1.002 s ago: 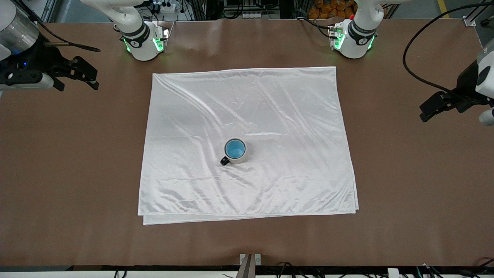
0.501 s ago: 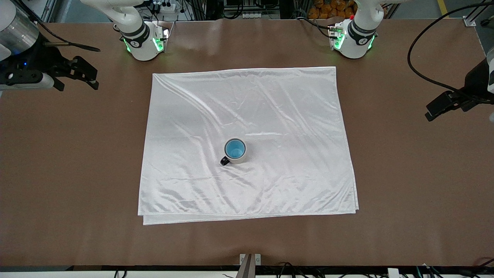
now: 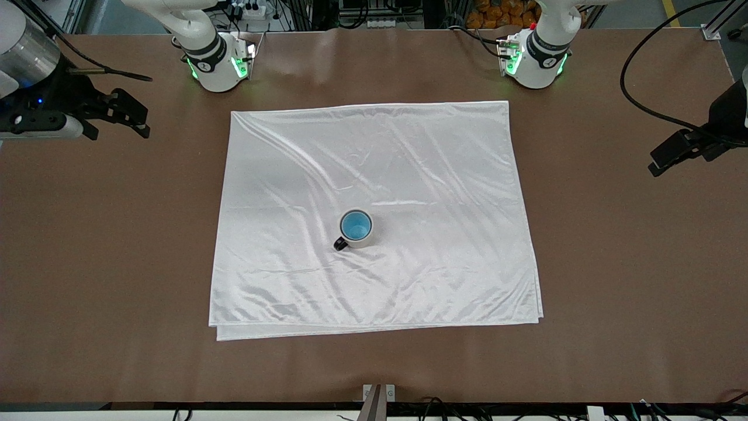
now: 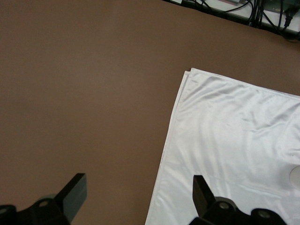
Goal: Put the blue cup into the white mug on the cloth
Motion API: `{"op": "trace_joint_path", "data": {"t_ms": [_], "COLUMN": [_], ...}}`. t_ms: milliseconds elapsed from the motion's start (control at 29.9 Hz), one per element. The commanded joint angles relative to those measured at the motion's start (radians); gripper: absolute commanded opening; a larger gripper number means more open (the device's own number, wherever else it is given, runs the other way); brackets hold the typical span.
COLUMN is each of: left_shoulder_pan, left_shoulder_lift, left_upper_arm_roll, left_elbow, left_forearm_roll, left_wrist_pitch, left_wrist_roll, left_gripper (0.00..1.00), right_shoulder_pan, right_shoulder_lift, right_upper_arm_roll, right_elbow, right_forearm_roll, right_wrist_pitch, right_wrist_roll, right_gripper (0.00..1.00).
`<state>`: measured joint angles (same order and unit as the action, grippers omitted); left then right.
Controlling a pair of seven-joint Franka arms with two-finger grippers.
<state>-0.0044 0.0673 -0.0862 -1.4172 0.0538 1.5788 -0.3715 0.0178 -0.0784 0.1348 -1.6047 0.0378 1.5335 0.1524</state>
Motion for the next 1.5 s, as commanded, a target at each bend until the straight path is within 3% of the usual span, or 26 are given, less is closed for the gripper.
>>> {"op": "trace_joint_path", "data": {"t_ms": [0,601,1470], "left_shoulder_pan": [0.055,0.109,0.093], "left_shoulder_lift": [-0.026,-0.044,-0.043], "left_upper_arm_roll": [-0.001,0.000,0.000], "left_elbow": [-0.035,-0.089,-0.074], "left_forearm_roll": [-0.012,-0.022,-0.023], "left_wrist_pitch": [0.035,0.075,0.066], "left_wrist_roll": [0.054,0.206,0.301], "left_gripper": [1.00,1.00,1.00], "right_shoulder_pan": [-0.015,-0.016,-0.013], "right_shoulder_lift": [0.011,0.020,0.023], "right_upper_arm_roll": [0.005,0.000,0.003], "right_elbow": [0.014,0.034,0.031], "right_forearm_roll": [-0.013,-0.013,-0.013], "right_wrist_pitch": [-0.009,-0.026,-0.016], "right_wrist_roll": [-0.011,-0.013,-0.011], "right_gripper": [1.00,1.00,1.00]}}
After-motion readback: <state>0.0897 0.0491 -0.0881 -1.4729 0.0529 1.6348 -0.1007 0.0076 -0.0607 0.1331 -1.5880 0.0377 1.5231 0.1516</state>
